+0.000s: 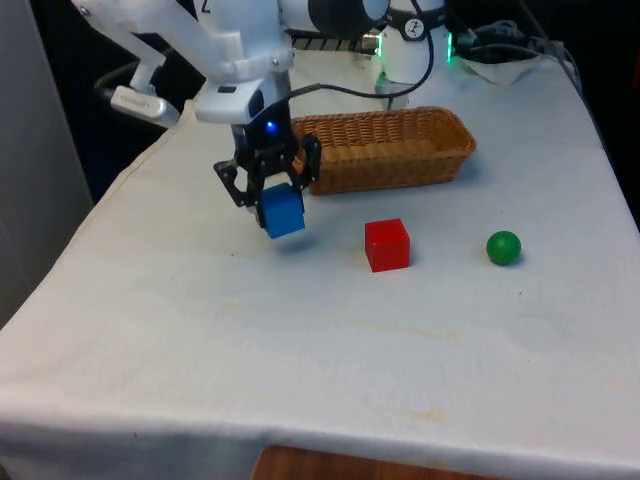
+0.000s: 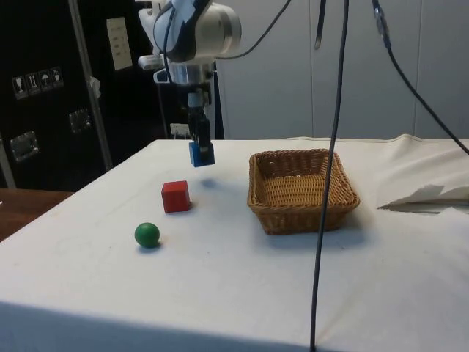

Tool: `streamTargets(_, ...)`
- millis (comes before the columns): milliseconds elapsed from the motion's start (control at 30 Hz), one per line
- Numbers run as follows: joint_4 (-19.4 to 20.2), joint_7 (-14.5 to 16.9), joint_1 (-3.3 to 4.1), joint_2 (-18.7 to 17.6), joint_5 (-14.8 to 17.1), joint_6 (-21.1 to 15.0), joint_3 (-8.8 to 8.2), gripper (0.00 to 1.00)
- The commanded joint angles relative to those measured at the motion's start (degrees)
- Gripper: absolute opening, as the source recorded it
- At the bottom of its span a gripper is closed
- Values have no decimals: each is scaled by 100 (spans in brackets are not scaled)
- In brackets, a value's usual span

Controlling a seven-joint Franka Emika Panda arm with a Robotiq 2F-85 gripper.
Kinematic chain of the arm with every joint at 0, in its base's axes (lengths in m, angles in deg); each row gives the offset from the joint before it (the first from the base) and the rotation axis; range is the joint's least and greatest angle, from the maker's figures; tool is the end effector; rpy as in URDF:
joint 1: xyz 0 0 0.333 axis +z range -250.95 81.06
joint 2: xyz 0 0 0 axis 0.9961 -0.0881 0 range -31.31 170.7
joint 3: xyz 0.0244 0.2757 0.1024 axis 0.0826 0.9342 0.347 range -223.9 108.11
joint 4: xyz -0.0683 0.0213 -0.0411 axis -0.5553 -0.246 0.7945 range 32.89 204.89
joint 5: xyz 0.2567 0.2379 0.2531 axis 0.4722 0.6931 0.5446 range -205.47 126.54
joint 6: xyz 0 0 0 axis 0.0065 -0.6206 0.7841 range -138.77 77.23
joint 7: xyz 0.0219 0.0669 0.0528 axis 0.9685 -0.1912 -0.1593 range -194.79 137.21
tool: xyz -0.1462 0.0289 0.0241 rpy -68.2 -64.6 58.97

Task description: Place all non-red objects into the basket.

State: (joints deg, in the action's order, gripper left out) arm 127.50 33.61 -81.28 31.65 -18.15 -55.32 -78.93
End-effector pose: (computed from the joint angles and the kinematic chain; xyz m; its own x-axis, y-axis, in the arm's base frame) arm 0.6582 -0.1803 0.1304 0.8250 0.5645 0.0254 0.5651 -0.8235 -0.0501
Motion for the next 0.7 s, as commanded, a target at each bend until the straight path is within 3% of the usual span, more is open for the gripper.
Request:
streamTargets(0, 46, -11, 29, 80, -52, 23, -34, 2)
streamTargets(100, 34, 0, 6, 103, -11, 46, -23, 2)
streamTargets(167, 92, -17, 40, 206, -69, 92, -69, 2)
streamTargets(367, 120, -17, 52, 395, -109, 235, -138, 2)
streamTargets(400, 69, 0, 23, 344, -46, 252, -103, 2)
streamTargets(433, 143, -11, 63, 453, -120, 264, -160, 2)
streamTargets(500, 160, -6, 74, 516, -132, 304, -183, 2)
streamTargets(600, 206, -6, 74, 630, -178, 355, -201, 2)
streamTargets(633, 143, 11, 34, 550, -103, 355, -155, 2)
streamTargets(667, 218, -11, 74, 665, -201, 372, -206, 2)
